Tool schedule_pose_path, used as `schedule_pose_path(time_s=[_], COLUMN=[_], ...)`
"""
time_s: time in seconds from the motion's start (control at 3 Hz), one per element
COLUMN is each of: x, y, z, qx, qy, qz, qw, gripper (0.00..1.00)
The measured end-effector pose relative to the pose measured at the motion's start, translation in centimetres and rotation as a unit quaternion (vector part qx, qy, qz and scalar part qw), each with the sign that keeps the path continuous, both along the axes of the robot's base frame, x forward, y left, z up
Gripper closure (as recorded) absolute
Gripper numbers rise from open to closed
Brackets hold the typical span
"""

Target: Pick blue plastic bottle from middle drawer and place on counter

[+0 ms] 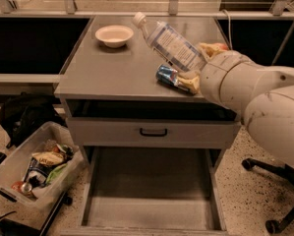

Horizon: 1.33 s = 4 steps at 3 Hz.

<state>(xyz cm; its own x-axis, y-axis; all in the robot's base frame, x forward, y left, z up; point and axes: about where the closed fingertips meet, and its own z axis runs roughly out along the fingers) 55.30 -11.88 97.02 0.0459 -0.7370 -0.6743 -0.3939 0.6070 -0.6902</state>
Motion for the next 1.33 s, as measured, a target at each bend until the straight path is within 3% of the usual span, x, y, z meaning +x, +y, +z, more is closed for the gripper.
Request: schedule_pose_path(time_s=[0.33, 0.67, 1.0, 1.33], x=[2.0, 8.8, 8.8, 10.1], y=[0.8, 4.6, 4.6, 3.8], z=[1.5, 3.5, 3.5, 4.2], qx=[0.000, -0.010, -0.010, -0.033], qy=[-0.011, 0.012, 0.012, 0.025], qz=[0.010, 0.047, 0.047, 0.039], qw=[0.9999, 0.9988, 0.9988, 0.9984], gripper=[1.00, 1.00, 1.00, 1.00])
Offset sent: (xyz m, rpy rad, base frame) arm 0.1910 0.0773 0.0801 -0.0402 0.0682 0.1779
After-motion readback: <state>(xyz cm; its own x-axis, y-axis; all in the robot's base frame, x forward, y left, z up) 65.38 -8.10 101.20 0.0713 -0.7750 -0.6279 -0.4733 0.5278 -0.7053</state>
